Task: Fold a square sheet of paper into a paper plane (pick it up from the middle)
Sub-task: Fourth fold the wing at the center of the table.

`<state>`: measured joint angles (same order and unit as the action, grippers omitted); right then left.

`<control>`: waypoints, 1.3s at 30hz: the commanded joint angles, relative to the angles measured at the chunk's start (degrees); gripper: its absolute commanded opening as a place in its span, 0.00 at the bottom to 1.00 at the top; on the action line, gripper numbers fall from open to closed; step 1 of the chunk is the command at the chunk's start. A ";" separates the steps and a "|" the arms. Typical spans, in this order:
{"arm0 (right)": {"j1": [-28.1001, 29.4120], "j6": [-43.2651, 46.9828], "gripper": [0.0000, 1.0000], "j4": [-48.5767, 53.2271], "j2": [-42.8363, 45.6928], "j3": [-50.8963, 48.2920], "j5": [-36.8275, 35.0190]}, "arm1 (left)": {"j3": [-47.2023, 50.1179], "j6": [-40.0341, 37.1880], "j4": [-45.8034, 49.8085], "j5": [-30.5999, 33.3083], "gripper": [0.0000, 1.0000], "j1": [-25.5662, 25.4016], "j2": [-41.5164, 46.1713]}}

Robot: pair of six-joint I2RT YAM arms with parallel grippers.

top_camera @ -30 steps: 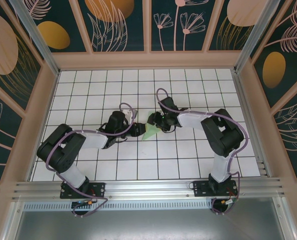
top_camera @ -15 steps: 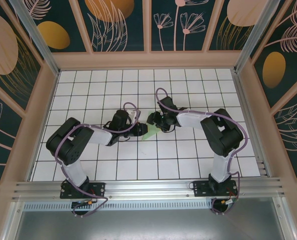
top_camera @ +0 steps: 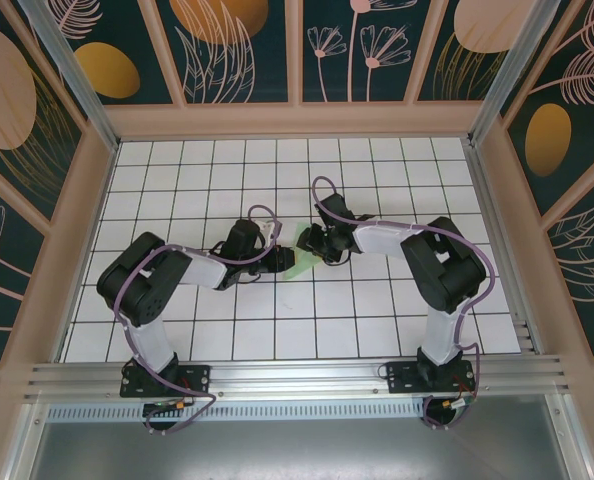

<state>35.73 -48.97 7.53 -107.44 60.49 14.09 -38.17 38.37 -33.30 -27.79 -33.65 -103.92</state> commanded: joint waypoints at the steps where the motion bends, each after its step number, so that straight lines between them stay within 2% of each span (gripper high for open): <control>1: -0.39 -0.48 0.47 7.15 -5.98 -3.01 -5.21 | -1.13 -1.29 1.48 1.27 0.20 0.17 -1.37; 16: -0.46 1.46 0.42 8.56 -8.79 -1.31 -4.57 | -0.12 -0.93 1.44 -0.76 0.22 0.18 0.72; 27: -0.13 3.89 0.51 10.57 -11.64 0.39 -5.39 | 3.73 0.33 1.13 2.98 0.26 0.27 8.88; 39: 0.05 5.34 0.57 12.40 -13.98 1.47 -6.26 | 2.59 1.00 -0.36 1.43 0.23 0.18 6.63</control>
<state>35.75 -45.93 14.22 -111.26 66.28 14.85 -34.92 38.92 -32.40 -25.30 -33.65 -96.14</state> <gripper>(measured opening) 0.567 0.230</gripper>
